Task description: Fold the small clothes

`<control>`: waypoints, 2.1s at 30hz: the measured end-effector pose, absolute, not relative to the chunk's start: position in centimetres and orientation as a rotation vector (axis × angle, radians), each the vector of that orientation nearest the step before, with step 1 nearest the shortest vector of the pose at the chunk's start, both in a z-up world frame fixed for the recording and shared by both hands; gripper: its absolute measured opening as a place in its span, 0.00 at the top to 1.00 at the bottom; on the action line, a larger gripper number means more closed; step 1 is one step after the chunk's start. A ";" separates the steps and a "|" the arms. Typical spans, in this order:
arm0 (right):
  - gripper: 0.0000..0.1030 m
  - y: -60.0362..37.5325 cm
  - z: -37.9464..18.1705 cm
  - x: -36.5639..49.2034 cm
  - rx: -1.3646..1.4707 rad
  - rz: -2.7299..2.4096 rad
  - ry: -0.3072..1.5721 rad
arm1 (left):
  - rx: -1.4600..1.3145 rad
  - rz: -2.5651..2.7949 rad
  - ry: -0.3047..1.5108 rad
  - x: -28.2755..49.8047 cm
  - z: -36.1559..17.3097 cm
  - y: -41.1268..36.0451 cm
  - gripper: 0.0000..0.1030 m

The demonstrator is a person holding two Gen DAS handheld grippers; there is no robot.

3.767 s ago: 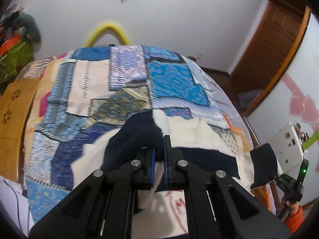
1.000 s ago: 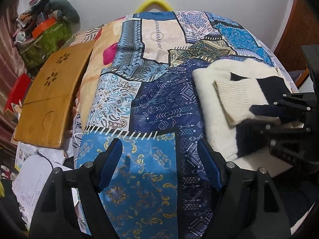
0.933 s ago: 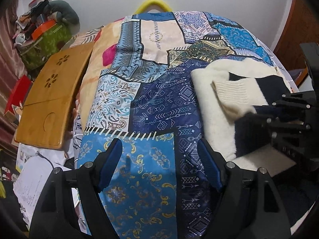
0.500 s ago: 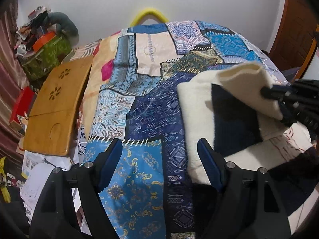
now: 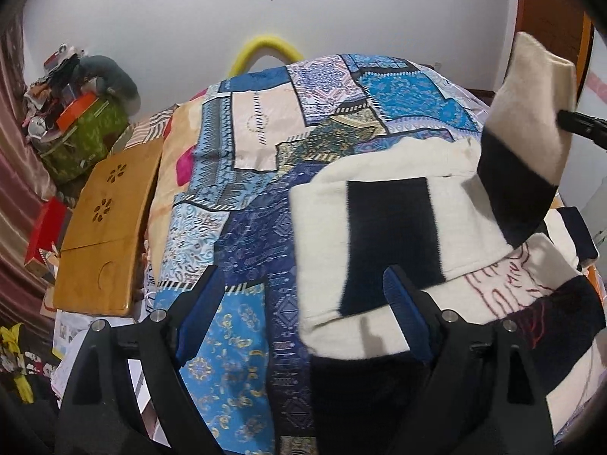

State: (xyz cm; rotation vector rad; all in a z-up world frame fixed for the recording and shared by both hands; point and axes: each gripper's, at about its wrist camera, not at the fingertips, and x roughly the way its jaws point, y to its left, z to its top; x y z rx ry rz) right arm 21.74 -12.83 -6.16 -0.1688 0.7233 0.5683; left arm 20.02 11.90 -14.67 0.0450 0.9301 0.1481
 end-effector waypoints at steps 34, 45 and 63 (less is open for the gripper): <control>0.91 -29.6 -17.6 22.2 0.103 0.297 1.044 | 0.098 0.094 1.071 22.9 -18.3 5.2 0.15; 0.67 -38.7 -13.3 19.9 0.095 0.081 0.915 | 0.069 0.057 1.052 25.9 -17.2 2.8 0.15; 0.55 -45.2 -19.8 17.6 0.343 -0.022 1.041 | 0.066 0.048 1.184 30.3 -22.0 0.4 0.15</control>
